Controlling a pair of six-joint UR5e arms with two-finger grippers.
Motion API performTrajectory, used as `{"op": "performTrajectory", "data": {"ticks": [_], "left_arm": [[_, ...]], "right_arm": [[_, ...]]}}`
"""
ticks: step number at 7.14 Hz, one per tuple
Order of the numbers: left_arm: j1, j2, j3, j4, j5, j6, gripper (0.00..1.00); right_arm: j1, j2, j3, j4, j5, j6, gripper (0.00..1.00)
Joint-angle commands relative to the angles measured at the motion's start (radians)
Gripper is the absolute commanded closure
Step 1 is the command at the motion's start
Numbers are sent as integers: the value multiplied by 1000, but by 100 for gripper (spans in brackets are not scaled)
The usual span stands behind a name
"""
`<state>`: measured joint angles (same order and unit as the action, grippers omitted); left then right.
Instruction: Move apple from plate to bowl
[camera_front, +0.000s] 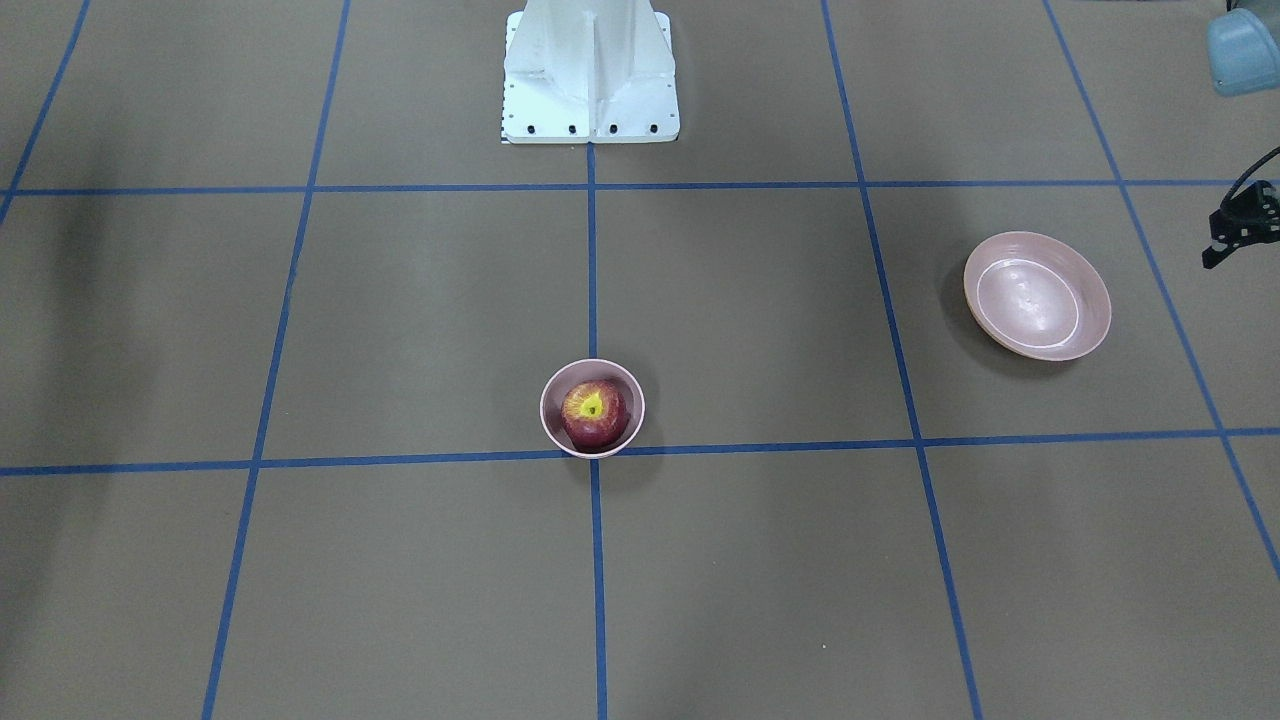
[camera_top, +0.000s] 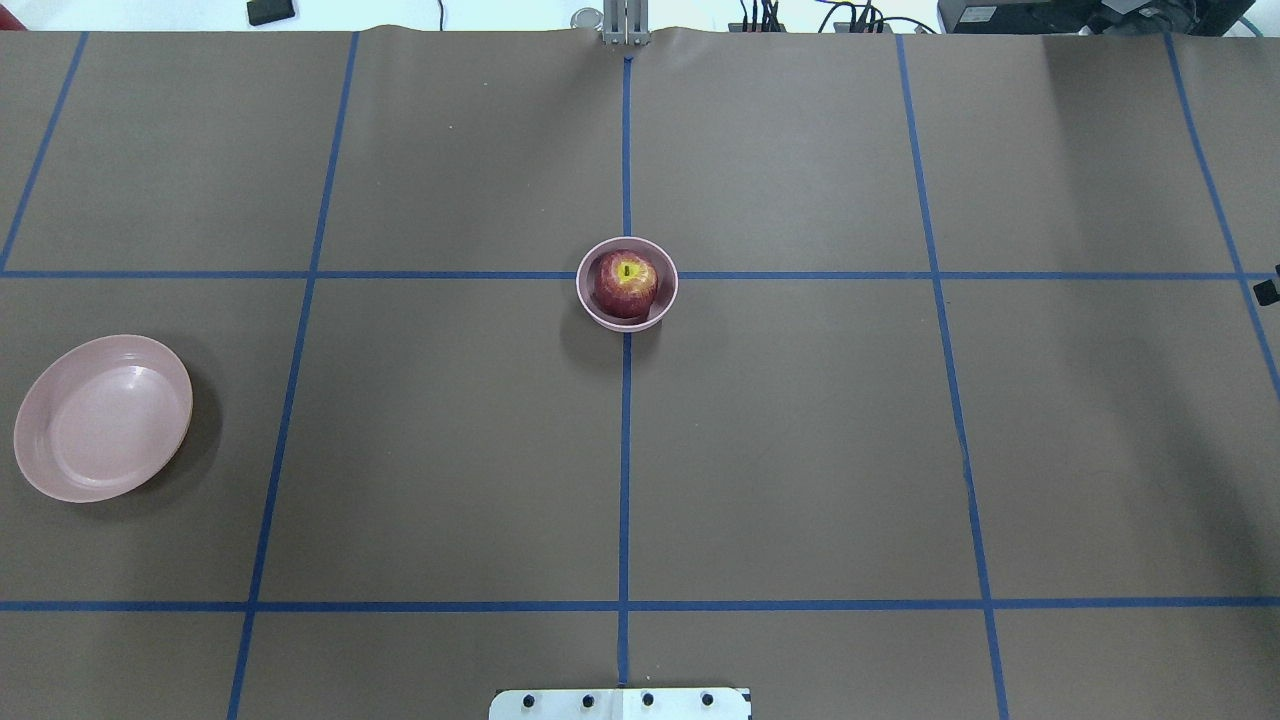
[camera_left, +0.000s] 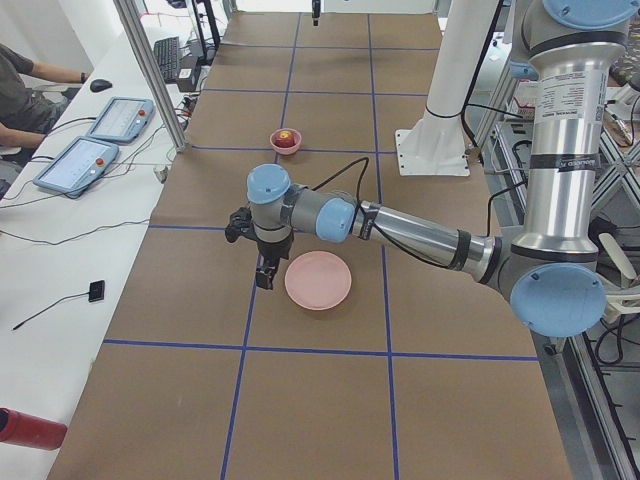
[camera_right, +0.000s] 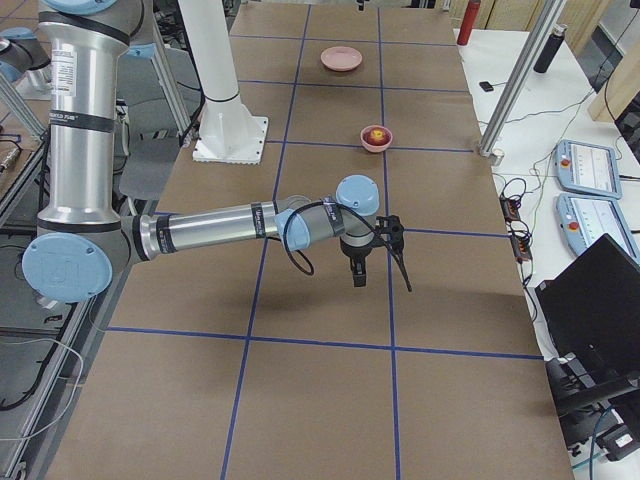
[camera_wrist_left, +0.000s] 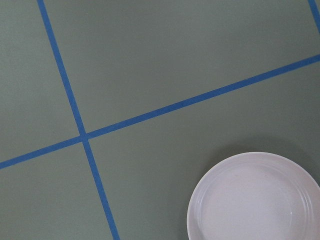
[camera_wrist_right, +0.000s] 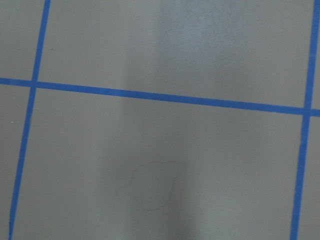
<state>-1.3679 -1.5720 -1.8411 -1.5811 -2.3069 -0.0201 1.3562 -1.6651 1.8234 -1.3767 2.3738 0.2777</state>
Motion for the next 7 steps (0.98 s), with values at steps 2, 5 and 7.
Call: {"op": "performTrajectory", "data": {"ticks": [2, 5, 7], "left_arm": [[-17, 3, -3, 6, -6, -1, 2], [-19, 3, -1, 4, -6, -9, 2], [-17, 3, -3, -5, -6, -9, 2]], "right_arm": [[12, -5, -1, -10, 2, -17, 0], [15, -8, 7, -10, 4, -15, 0], [15, -5, 7, -10, 4, -11, 0]]}}
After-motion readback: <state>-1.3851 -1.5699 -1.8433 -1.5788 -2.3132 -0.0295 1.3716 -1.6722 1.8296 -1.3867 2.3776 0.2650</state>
